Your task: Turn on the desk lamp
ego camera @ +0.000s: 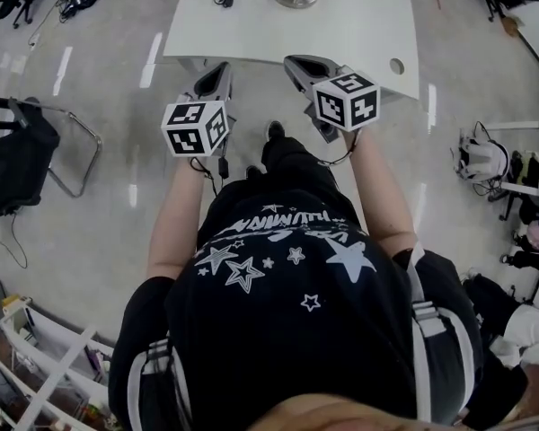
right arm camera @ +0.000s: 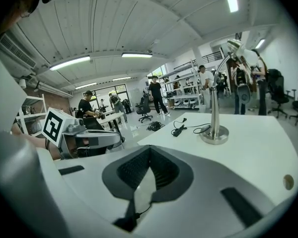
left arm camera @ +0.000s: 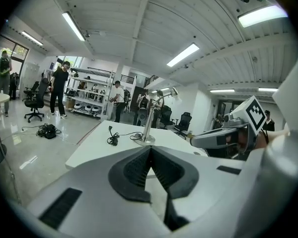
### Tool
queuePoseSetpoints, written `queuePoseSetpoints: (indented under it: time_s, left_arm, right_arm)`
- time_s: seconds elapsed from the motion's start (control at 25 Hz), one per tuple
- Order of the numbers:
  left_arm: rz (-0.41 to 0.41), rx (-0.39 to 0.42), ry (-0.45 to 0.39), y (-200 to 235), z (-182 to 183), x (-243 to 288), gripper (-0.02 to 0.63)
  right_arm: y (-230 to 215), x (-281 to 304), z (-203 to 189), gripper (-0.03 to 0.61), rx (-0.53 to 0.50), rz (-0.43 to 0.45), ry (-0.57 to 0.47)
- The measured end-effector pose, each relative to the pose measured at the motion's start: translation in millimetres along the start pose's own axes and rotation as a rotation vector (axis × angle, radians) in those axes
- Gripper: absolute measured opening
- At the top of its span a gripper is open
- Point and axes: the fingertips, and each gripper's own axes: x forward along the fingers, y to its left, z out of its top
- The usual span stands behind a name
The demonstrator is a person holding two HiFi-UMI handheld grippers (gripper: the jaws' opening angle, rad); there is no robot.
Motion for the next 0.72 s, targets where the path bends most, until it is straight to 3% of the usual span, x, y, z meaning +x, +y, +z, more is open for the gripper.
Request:
queuePoseSetpoints:
  time_s: [0.72]
  left_arm:
    - [-0.040, -0.006, -0.018, -10.7, 14.7, 11.3, 0.009]
  right_arm:
    - [-10.7, -0.9, 15.2, 0.005, -0.004, -0.006, -0.033]
